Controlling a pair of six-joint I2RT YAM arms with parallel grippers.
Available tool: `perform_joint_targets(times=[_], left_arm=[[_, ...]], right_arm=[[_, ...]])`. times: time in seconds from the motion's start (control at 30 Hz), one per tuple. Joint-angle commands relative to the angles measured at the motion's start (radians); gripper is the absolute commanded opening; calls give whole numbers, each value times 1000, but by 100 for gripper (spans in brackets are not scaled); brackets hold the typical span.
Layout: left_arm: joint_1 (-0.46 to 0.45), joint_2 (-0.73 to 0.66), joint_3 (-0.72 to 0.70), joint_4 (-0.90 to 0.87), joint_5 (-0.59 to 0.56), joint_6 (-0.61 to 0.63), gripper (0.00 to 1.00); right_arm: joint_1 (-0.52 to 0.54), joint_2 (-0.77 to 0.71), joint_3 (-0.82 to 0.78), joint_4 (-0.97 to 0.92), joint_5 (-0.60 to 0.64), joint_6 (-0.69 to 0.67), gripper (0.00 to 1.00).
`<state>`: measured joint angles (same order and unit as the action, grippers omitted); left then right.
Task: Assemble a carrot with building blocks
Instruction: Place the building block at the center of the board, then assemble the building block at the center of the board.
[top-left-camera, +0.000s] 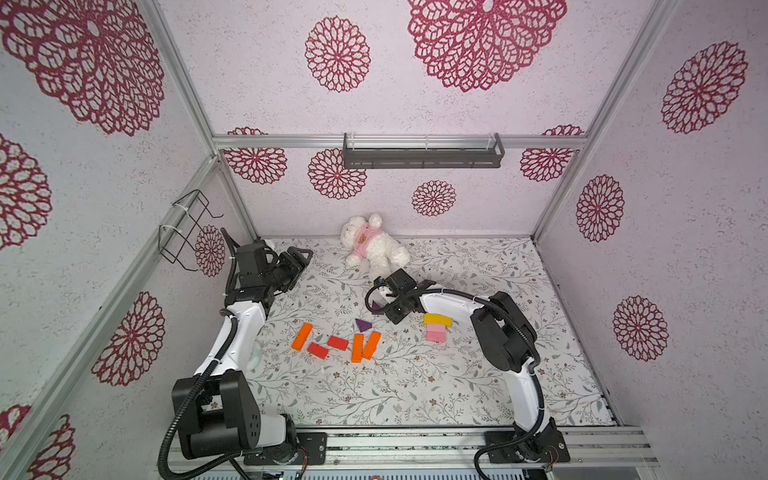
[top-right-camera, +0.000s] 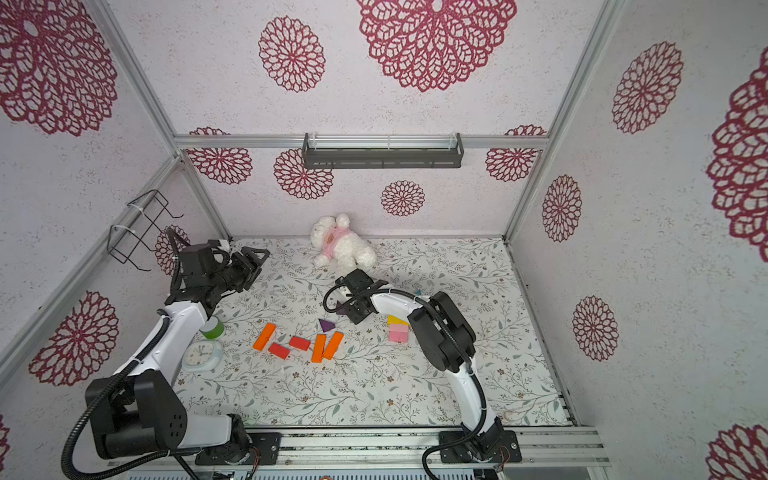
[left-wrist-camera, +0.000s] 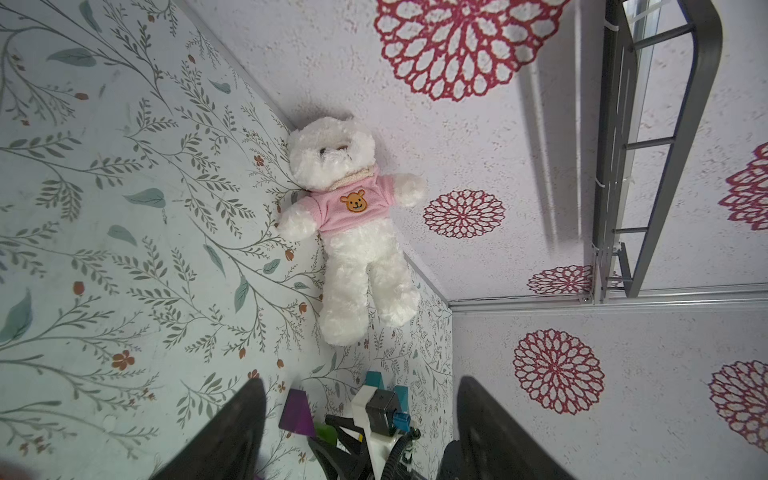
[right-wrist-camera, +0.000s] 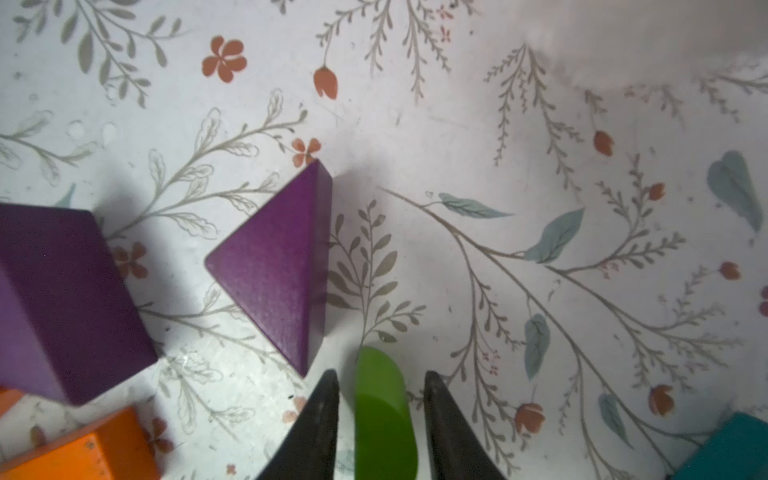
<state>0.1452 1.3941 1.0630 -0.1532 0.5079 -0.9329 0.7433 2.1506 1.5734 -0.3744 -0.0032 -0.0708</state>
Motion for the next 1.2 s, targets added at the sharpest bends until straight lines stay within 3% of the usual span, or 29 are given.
perform_joint_targets(times=[0.0,0.27,0.43,1.17], left_arm=[[10,-7,-12,34,14,-9,74],[10,-6,-13,35,16,-14,74],[9,-6,-15,38,18,-14,74],[10,-1,-14,38,19,-19,74]], right_arm=[[6,-23,5,-34,20,-6,39],[3,-88,-79,-20,62,2,39],[-12,-101,-99,-18,79,9,31],[-15,-58,-42,-4,70,-7,20]])
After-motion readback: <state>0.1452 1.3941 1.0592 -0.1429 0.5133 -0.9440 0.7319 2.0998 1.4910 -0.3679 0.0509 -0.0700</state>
